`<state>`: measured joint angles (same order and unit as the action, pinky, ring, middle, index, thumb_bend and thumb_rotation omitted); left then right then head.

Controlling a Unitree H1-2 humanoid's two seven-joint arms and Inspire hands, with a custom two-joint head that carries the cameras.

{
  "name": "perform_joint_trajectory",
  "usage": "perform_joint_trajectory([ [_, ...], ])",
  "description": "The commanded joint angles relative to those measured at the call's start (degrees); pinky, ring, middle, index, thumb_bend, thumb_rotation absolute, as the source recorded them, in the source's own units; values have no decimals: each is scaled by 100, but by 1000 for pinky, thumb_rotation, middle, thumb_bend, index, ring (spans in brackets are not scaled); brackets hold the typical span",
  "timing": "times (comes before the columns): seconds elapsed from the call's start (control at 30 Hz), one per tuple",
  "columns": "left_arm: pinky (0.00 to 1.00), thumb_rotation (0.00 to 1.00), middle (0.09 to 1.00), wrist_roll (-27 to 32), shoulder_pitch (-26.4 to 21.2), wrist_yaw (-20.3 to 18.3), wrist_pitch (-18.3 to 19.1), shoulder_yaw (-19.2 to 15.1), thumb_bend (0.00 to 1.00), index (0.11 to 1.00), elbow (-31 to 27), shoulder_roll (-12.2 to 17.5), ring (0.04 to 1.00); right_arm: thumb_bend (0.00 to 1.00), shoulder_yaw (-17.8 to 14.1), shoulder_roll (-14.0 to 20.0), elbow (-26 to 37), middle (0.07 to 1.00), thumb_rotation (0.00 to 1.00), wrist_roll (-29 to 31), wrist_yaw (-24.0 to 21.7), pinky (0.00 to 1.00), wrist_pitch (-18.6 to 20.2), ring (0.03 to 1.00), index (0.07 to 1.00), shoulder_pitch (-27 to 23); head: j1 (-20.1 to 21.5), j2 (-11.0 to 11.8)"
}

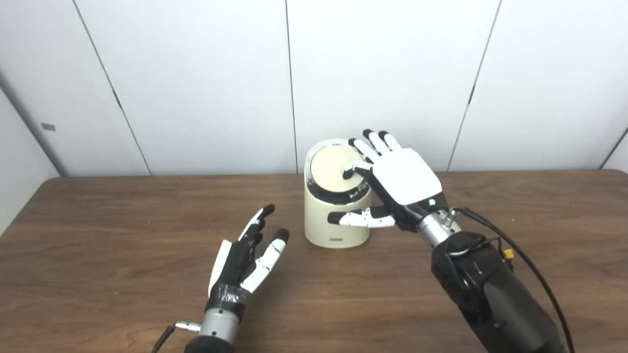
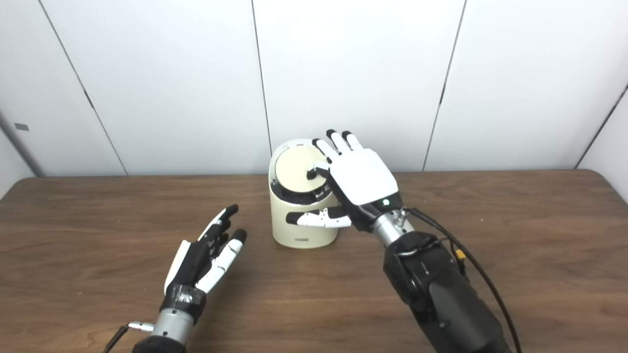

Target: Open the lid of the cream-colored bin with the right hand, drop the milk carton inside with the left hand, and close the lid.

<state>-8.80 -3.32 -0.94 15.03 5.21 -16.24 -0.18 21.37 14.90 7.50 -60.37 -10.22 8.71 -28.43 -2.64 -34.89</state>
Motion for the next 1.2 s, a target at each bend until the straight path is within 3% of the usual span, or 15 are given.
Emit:
perform_joint_trajectory([
  [0.0, 998, 669, 999, 28, -154, 17, -26, -15, 503, 972, -154, -48, 1000, 534, -255, -133, 69, 940, 993, 453, 174, 1000, -65, 1000, 853, -40, -1, 8],
  [0.03, 999, 660, 999, 25, -153, 17, -20, -19, 506, 971, -155, -45, 1000, 527, -363, -185, 87, 954, 997, 639, 291, 1000, -133, 1000, 921, -26, 7, 11],
  [0.13, 1000, 635, 1000, -120, -163, 30, 16, 19, 507, 971, -158, 0, 1000, 529, -685, -347, 178, 993, 1000, 1226, 476, 1000, -262, 1000, 991, 20, 6, 23],
  [0.3, 1000, 619, 1000, -110, -163, 21, 25, 16, 501, 972, -161, 17, 1000, 529, -1107, -654, 214, 1000, 966, 1958, 669, 1000, -231, 1000, 1000, 129, 23, 50],
  [0.4, 1000, 623, 1000, -4, -169, 2, -52, -28, 503, 972, -148, 28, 1000, 531, -1275, -787, 269, 1000, 996, 2266, 647, 986, -67, 1000, 1000, 227, 43, 57],
  [0.5, 998, 617, 1000, 94, -197, -32, -167, -97, 483, 989, -133, 114, 1000, 531, -1429, -868, 413, 1000, 1000, 2579, 549, 913, 187, 1000, 1000, 423, 66, 58],
  [0.7, 993, 550, 991, 198, -224, 47, -173, -343, 478, 1000, -194, 159, 987, 495, -1505, -641, 530, 1000, 1000, 2889, 440, 852, 214, 964, 1000, 936, 130, 68],
  [0.83, 943, 583, 996, 406, -168, 9, -319, -492, 499, 1000, -247, 196, 978, 561, -1628, -611, 719, 1000, 1000, 3200, 383, 866, 381, 962, 1000, 1308, 145, 52],
  [0.87, 962, 643, 999, 433, -135, -3, -331, -515, 481, 1000, -276, 214, 987, 551, -1668, -614, 759, 1000, 1000, 3287, 388, 887, 402, 963, 1000, 1404, 147, 48],
  [0.97, 987, 666, 1000, 496, -30, -22, -363, -566, 471, 1000, -353, 268, 996, 550, -1761, -630, 859, 1000, 1000, 3506, 421, 917, 409, 970, 1000, 1641, 146, 49],
  [1.17, 1000, 714, 1000, 576, 369, -67, -526, -642, 482, 1000, -655, 423, 1000, 624, -1800, -695, 983, 974, 1000, 3674, 621, 949, 127, 965, 1000, 2124, 136, 40],
])
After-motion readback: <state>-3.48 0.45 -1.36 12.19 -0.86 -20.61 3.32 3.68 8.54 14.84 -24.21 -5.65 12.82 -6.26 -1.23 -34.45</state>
